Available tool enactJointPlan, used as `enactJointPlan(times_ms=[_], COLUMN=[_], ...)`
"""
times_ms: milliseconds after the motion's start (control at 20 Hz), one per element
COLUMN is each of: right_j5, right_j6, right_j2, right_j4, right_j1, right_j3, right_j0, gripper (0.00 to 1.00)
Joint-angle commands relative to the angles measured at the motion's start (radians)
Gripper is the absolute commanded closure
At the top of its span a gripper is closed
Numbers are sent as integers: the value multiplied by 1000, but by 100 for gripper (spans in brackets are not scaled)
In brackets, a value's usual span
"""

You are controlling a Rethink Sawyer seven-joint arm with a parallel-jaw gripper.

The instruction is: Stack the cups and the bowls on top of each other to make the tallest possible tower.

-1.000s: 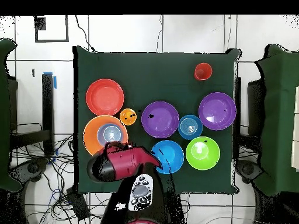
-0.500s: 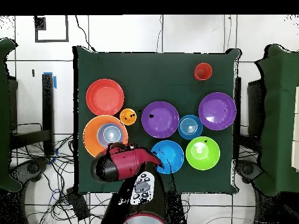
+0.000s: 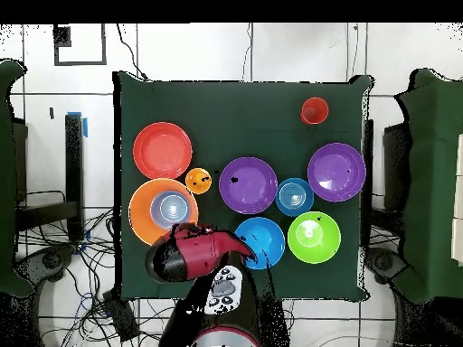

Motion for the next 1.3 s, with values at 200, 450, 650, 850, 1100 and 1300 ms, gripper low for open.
enactJointPlan(times_ms=[200, 450, 650, 850, 1100, 1300], right_j5=[-49, -18, -23, -23, -33, -54], right_j6=[85, 107, 130, 141, 139, 140], right_j2=[44, 37, 17, 6, 5, 4], right_j4=[-37, -4, 17, 34, 39, 36], right_j1=[69, 69, 98, 114, 116, 123], right_j3=[-18, -36, -65, -82, -76, -68], right_j0=[23, 57, 93, 112, 114, 105], gripper=[0, 0, 0, 0, 0, 0])
